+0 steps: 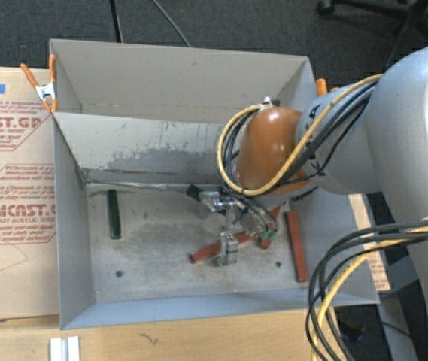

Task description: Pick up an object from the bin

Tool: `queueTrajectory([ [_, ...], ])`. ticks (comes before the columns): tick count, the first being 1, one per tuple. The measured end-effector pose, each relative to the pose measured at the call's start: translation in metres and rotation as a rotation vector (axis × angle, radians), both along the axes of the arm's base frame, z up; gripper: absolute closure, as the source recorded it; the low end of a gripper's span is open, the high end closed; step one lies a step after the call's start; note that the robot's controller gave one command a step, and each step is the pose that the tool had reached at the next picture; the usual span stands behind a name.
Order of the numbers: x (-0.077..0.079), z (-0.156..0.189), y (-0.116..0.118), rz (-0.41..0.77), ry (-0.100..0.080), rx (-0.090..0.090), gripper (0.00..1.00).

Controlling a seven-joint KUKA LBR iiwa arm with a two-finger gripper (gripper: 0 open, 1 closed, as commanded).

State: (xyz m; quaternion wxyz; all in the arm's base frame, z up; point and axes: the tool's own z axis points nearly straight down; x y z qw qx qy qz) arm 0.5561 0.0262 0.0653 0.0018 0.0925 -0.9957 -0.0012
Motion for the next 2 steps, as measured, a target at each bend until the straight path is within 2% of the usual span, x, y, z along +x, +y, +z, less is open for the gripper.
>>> queueTrajectory([
  [1, 0.001, 0.005, -0.001, -0.001, -0.003, -0.001, 1.00],
  [2, -0.011, 0.159, 0.038, -0.016, -0.014, 0.001, 1.00],
])
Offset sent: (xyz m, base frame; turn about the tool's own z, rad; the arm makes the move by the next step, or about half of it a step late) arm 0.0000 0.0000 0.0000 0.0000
